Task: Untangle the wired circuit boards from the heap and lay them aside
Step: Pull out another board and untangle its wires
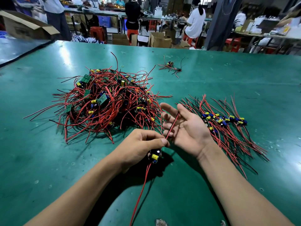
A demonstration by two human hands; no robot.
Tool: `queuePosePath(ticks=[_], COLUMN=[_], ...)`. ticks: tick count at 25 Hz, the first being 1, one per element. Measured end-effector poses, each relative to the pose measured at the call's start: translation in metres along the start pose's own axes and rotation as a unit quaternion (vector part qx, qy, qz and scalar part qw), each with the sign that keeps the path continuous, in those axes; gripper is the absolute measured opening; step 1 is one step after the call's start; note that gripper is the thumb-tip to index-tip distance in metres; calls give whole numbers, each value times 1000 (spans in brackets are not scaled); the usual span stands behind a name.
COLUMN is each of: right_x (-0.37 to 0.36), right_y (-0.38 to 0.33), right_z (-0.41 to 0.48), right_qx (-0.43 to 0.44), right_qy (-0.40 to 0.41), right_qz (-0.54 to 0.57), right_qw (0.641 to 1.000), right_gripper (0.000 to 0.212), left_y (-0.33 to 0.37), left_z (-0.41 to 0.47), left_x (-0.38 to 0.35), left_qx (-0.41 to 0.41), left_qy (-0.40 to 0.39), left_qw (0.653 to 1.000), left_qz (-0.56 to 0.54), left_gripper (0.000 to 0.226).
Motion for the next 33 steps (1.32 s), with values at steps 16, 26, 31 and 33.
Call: queuePosePath(ticks=[16, 26, 31, 33], right_x=[-13, 20, 27, 27], right_y=[10, -22, -23, -17], right_z=[-10, -6, -6, -3], right_qx=[57, 165, 150, 98], right_qy=[-4, 133, 185, 180], right_qz=[-301, -432, -382, -305], right_qw=[952, 877, 893, 930], right_gripper=[52, 51, 57, 62], left_y=[-1, 0, -2, -2], left_z=[4, 2, 3, 4], left_x=[13, 5, 3, 4], left_qx=[1, 2, -2, -6], left_qy=[53, -18, -30, -28], left_qw=[992, 999, 999, 1000], left_qz=[-113, -46, -23, -13], left_gripper=[17, 20, 19, 19])
Point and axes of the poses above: each hand's wrist, its own z-axis towards the middle knuckle, its own x-axis out of the back of the hand, y = z × x, the point moved 7 cm from there along z, towards the middle knuckle, and after that the axes turned 10 degrees about -z, right-handed, at the moved point
